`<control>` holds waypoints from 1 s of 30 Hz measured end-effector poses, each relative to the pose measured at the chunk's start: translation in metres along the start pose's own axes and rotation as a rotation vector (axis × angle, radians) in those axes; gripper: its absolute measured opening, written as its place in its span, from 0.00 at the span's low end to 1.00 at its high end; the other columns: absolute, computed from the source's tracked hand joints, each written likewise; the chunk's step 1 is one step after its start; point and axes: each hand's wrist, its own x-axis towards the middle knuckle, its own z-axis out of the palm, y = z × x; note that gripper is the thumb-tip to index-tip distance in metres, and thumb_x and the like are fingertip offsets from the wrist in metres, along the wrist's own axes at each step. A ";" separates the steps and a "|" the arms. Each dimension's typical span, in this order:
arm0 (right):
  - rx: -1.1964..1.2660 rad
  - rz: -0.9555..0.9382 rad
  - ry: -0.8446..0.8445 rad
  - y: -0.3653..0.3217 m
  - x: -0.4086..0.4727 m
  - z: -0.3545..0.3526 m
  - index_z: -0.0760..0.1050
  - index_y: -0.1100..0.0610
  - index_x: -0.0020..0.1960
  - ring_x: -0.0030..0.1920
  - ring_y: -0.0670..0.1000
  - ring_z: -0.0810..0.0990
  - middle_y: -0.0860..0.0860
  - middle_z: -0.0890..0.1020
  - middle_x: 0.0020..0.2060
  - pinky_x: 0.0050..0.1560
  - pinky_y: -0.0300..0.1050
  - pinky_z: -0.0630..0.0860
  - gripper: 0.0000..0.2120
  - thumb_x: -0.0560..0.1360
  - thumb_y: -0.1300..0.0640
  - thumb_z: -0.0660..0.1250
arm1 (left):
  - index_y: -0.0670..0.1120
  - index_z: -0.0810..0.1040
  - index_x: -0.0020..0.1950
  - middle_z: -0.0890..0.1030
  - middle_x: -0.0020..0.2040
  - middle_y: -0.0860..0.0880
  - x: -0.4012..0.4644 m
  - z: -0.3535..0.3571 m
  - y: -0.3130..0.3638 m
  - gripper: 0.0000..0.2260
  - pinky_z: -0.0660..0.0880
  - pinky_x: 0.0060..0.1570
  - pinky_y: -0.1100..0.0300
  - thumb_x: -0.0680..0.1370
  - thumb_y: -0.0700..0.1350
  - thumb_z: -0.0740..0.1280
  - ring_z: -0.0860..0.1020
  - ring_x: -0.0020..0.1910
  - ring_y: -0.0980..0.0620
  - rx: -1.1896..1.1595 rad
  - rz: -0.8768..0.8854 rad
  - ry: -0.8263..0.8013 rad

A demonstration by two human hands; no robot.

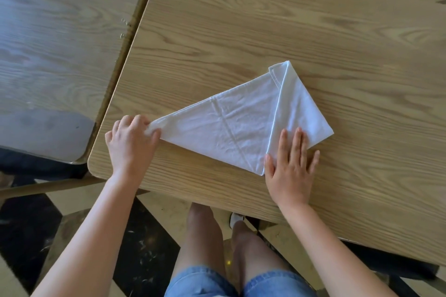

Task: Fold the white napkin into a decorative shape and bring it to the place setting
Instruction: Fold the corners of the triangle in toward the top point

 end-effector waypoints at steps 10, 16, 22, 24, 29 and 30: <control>0.449 -0.150 0.193 -0.028 0.010 -0.054 0.69 0.53 0.63 0.64 0.52 0.70 0.51 0.75 0.60 0.67 0.65 0.57 0.23 0.71 0.46 0.61 | 0.47 0.80 0.39 0.82 0.29 0.55 -0.025 -0.057 0.077 0.05 0.72 0.37 0.63 0.73 0.39 0.68 0.78 0.31 0.62 -0.796 -0.185 -0.255; 0.635 -0.284 0.191 -0.052 0.027 -0.085 0.75 0.49 0.51 0.49 0.43 0.77 0.41 0.80 0.45 0.67 0.47 0.54 0.12 0.73 0.44 0.64 | 0.49 0.83 0.36 0.85 0.37 0.51 -0.046 -0.049 0.140 0.07 0.75 0.53 0.51 0.73 0.46 0.68 0.82 0.44 0.52 -0.988 -0.121 -0.489; 0.828 -0.177 0.201 -0.034 0.062 -0.087 0.78 0.53 0.43 0.39 0.40 0.78 0.39 0.79 0.34 0.54 0.51 0.69 0.05 0.74 0.54 0.65 | 0.47 0.84 0.43 0.86 0.44 0.49 -0.035 -0.045 0.160 0.20 0.73 0.54 0.57 0.81 0.49 0.54 0.83 0.47 0.52 -1.190 -0.152 -0.633; 0.940 -0.086 0.104 -0.023 0.087 -0.091 0.78 0.54 0.41 0.38 0.40 0.77 0.41 0.79 0.33 0.48 0.47 0.72 0.05 0.73 0.55 0.65 | 0.44 0.82 0.46 0.85 0.46 0.49 -0.028 -0.040 0.161 0.17 0.74 0.53 0.56 0.80 0.50 0.57 0.83 0.46 0.51 -1.178 -0.088 -0.555; 0.802 0.021 -0.038 -0.005 0.153 -0.081 0.78 0.49 0.42 0.38 0.50 0.77 0.42 0.77 0.30 0.56 0.58 0.72 0.04 0.70 0.52 0.65 | 0.46 0.79 0.56 0.82 0.53 0.52 -0.006 -0.007 0.157 0.15 0.69 0.51 0.67 0.77 0.49 0.56 0.77 0.53 0.56 -0.681 0.326 -0.155; 0.743 0.035 -0.041 -0.003 0.164 -0.080 0.78 0.50 0.43 0.38 0.49 0.76 0.42 0.76 0.30 0.58 0.56 0.70 0.03 0.72 0.53 0.65 | 0.44 0.77 0.60 0.81 0.58 0.50 -0.001 0.001 0.156 0.17 0.67 0.55 0.67 0.77 0.47 0.56 0.76 0.58 0.54 -0.583 0.429 -0.097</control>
